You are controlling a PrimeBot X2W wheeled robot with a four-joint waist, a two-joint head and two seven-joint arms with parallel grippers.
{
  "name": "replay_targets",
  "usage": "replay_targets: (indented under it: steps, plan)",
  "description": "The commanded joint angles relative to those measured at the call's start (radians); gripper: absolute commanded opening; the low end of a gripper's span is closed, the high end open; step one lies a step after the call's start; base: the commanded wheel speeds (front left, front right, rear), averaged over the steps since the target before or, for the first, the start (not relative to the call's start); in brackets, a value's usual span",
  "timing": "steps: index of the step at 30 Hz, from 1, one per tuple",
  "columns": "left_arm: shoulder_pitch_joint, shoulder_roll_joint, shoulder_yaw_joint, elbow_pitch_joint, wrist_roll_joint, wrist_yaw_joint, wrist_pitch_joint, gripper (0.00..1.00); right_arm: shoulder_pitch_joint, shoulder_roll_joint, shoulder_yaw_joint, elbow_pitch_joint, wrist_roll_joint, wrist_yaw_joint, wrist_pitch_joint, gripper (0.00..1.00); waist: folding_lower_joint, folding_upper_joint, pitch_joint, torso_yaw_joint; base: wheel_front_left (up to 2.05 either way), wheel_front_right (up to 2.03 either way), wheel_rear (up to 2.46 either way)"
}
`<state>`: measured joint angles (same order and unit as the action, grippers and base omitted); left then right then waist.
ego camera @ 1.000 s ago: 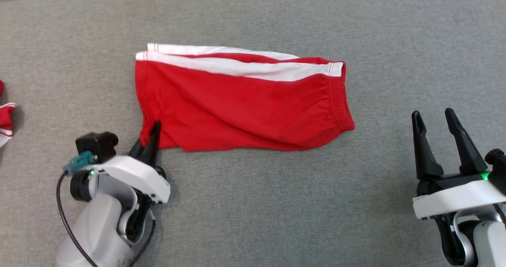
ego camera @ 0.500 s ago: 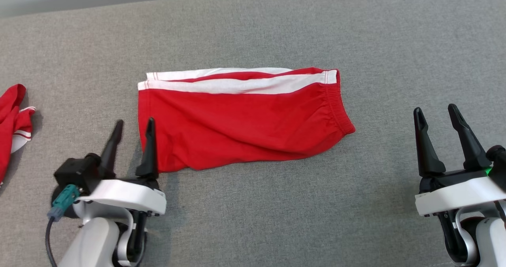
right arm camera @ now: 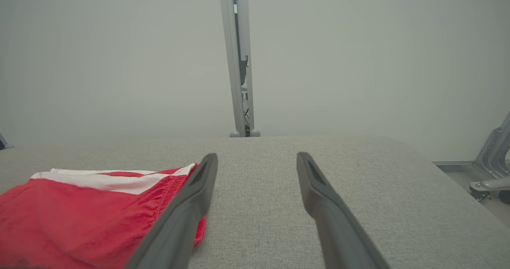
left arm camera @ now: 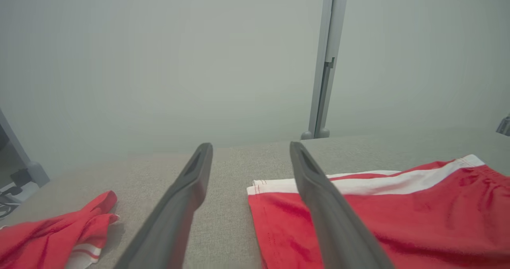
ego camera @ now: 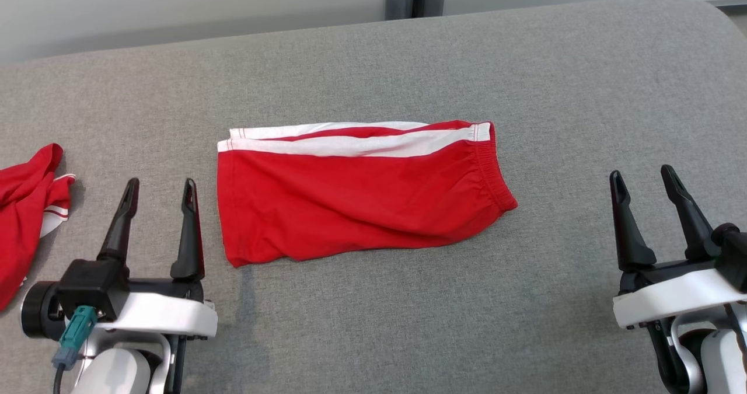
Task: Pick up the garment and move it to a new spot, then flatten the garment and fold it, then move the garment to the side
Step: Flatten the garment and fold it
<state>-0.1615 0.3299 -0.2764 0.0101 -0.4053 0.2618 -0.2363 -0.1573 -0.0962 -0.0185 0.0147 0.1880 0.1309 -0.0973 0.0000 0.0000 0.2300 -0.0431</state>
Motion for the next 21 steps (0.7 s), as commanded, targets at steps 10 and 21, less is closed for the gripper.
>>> replay_targets:
  steps: [10, 21]
  plan:
    - [0.042, 0.018, -0.006, -0.036, -0.008, 0.018, 0.029, 1.00, 0.017, -0.006, -0.012, -0.002, 0.005, 0.000, 0.015, 1.00, 0.0000, 0.0000, -0.011, 0.020, 0.00, 0.00, 0.00]
    - [0.002, 0.007, -0.019, -0.038, -0.012, 0.012, 0.033, 1.00, -0.107, -0.032, 0.110, 0.090, 0.032, 0.000, 0.076, 1.00, 0.0000, 0.0000, 0.028, 0.052, 0.00, 0.00, 0.00]
